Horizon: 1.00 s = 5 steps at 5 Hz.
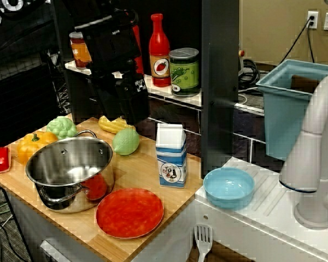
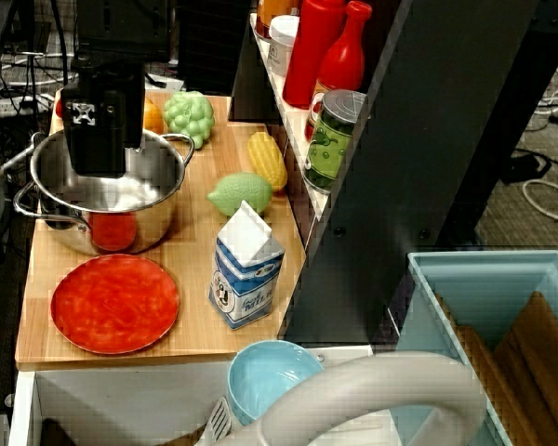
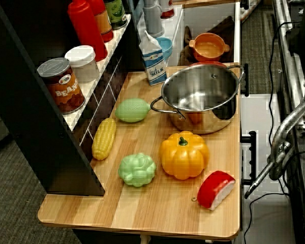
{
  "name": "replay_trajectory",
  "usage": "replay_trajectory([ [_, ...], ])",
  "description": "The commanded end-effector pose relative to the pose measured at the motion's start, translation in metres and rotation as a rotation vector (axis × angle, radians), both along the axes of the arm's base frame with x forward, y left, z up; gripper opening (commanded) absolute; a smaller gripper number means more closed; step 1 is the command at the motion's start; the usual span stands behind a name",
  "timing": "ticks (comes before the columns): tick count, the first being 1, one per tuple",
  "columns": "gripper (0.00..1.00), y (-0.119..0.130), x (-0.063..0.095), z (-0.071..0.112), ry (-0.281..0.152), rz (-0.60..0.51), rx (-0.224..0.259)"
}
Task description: Lift bowl
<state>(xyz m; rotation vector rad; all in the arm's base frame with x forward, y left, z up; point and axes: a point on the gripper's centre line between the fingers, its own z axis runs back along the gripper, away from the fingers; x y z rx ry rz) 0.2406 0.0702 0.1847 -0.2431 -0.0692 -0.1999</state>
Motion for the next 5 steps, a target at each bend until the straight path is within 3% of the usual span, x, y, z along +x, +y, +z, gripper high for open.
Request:
replay_trajectory([
  [1,1.00,0.000,0.000,0.000,0.000,0.000,0.000],
  [4,1.00,-0.046,0.026,-0.049,-0.004,-0.039,0.061],
  [5,1.00,-0.056,0.033,-0.065,-0.031,-0.067,0.081],
])
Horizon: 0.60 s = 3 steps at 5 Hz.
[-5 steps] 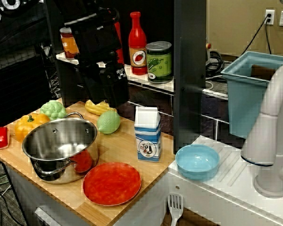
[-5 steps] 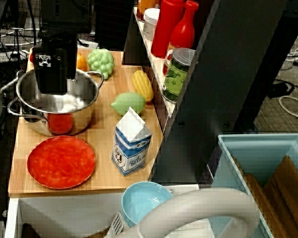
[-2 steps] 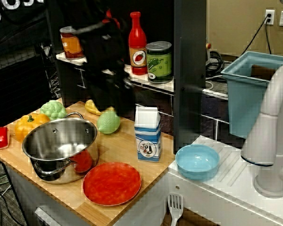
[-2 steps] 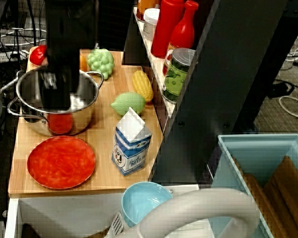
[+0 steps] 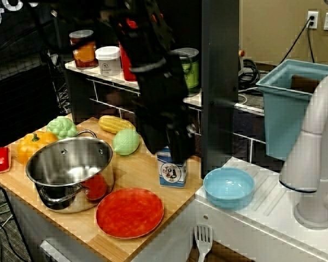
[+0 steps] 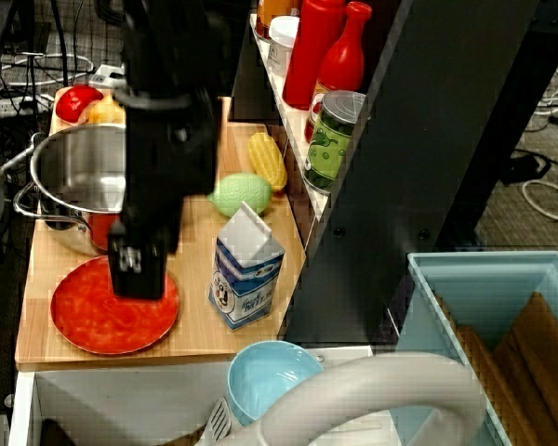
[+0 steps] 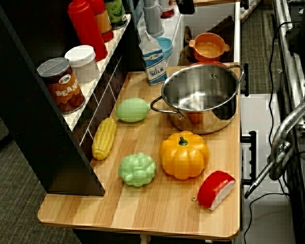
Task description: Lift bowl
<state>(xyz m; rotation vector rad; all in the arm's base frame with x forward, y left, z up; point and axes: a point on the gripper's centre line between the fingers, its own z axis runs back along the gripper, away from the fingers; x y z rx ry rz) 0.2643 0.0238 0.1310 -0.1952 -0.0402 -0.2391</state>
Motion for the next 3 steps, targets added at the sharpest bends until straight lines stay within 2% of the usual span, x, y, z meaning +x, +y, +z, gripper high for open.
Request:
replay_trajectory([
  [1,1.00,-0.015,0.016,-0.020,-0.065,-0.027,0.019],
  [2,1.00,-0.030,0.026,-0.025,-0.109,-0.029,0.003],
  [3,1.00,-0.046,0.036,-0.026,-0.074,-0.053,0.022],
])
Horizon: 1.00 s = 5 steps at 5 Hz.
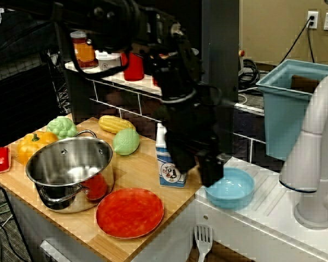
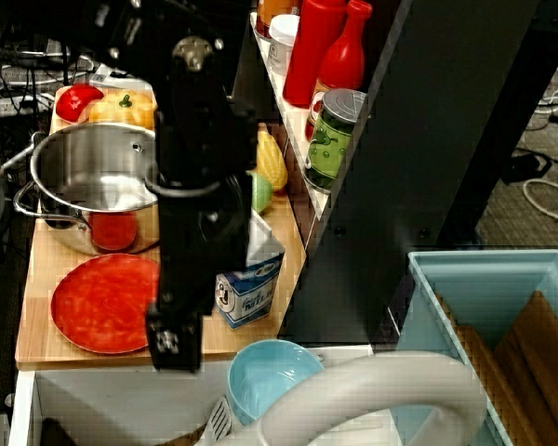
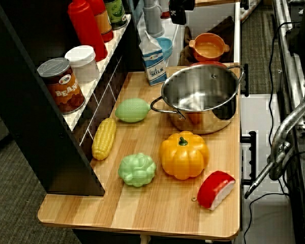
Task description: Lift bowl
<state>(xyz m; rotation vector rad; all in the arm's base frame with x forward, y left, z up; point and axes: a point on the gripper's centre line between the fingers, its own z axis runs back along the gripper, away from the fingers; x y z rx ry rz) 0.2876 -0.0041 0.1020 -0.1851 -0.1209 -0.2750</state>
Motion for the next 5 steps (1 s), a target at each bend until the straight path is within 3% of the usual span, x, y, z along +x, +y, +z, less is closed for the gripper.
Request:
replay_trajectory([
  [1,1.00,-0.022,0.025,0.011,-0.009,-0.007,0.003],
  [2,1.00,-0.028,0.040,0.013,-0.065,0.009,-0.020],
  [3,1.00,-0.023,0.055,0.002,-0.094,0.025,0.017],
  [4,1.00,-0.010,0.062,-0.003,-0.127,0.067,0.006],
  [5,1.00,-0.007,0.061,-0.006,-0.135,0.082,0.005],
])
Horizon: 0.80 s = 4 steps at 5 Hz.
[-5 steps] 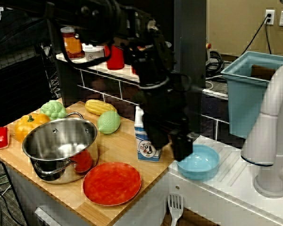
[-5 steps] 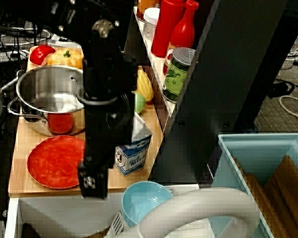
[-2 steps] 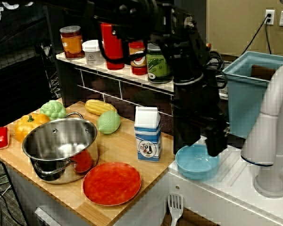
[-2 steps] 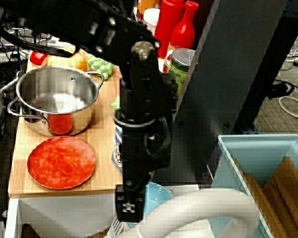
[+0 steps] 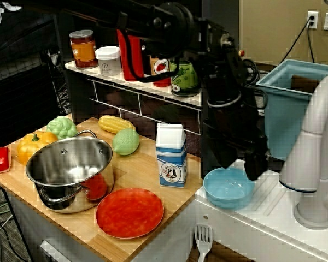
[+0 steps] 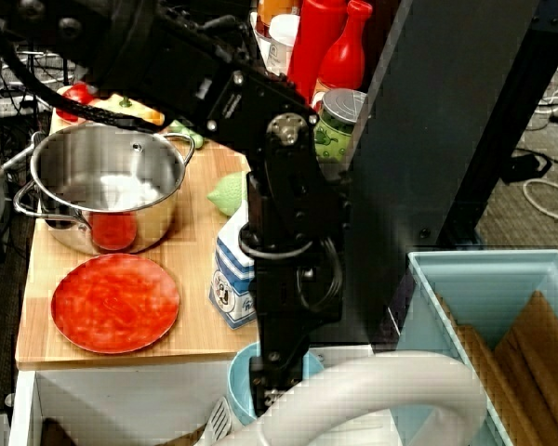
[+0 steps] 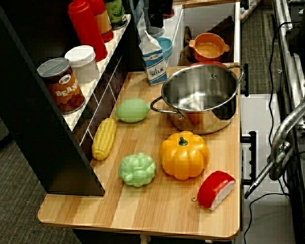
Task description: Lift bowl
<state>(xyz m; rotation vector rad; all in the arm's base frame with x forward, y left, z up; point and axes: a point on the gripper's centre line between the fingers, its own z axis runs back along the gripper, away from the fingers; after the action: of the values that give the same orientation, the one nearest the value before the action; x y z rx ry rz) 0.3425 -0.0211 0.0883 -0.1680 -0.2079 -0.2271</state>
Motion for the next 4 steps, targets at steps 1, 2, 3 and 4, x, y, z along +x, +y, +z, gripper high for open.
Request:
replay_trajectory([
  [1,1.00,0.013,0.001,0.002,-0.065,0.037,-0.004],
  [2,1.00,0.014,-0.003,-0.005,-0.079,0.057,-0.024],
  [3,1.00,0.008,-0.005,-0.009,-0.070,0.048,-0.036],
  [4,1.00,0.007,-0.004,-0.011,-0.069,0.049,-0.055],
])
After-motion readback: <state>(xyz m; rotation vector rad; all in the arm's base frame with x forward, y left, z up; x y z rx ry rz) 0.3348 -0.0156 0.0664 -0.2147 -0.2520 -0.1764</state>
